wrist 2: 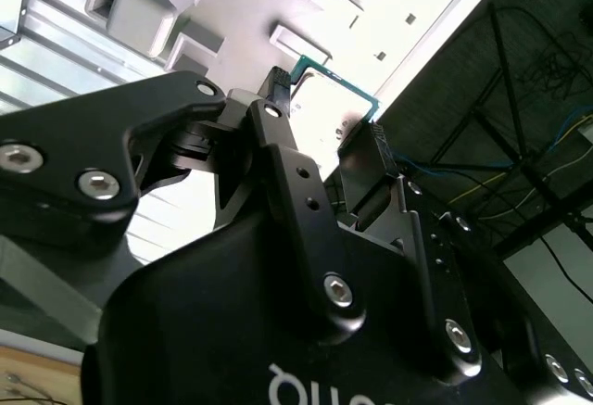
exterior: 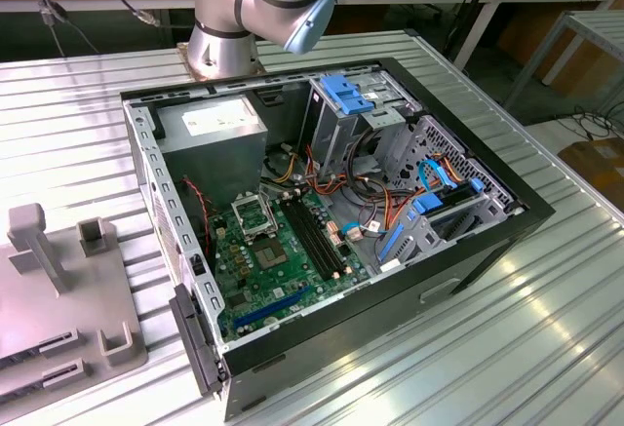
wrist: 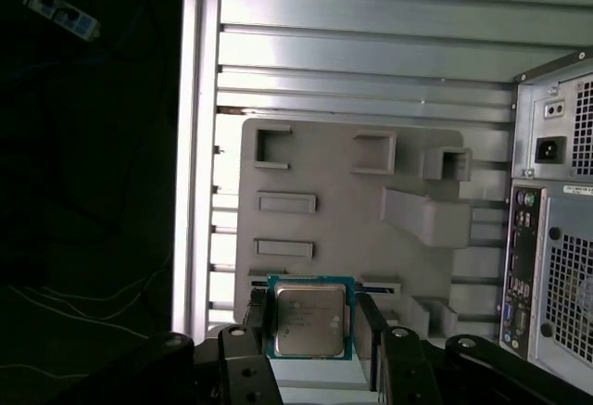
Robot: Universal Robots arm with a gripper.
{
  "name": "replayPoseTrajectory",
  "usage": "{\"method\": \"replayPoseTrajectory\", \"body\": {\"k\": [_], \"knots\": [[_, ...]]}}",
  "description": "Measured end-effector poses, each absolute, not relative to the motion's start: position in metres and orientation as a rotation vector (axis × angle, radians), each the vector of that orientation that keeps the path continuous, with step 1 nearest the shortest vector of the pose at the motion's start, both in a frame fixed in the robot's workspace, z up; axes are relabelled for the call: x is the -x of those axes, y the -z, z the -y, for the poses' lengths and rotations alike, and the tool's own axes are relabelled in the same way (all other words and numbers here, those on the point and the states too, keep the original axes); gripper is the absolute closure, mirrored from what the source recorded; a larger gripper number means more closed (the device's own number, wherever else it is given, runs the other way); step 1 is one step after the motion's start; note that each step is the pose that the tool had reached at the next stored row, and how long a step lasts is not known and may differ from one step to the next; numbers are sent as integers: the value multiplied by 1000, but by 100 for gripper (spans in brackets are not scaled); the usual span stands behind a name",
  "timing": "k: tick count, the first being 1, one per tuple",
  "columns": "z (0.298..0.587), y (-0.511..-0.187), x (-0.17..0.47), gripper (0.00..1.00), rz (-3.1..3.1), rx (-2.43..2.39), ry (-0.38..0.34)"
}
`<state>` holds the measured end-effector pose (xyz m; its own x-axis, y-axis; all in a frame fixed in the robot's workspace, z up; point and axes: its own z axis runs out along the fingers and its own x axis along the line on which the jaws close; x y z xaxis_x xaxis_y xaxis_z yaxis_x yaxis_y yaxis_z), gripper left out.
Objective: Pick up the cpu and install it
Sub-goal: 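Pick up the cpu and move it towards the insertion slot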
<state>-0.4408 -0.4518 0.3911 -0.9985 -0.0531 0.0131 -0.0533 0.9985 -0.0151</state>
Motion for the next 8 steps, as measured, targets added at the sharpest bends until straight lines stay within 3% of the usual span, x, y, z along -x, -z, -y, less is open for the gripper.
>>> {"method": "replayPoseTrajectory", "body": {"k": [8], "knots": [[452,-391,435,53,3128,-83,-24]]}}
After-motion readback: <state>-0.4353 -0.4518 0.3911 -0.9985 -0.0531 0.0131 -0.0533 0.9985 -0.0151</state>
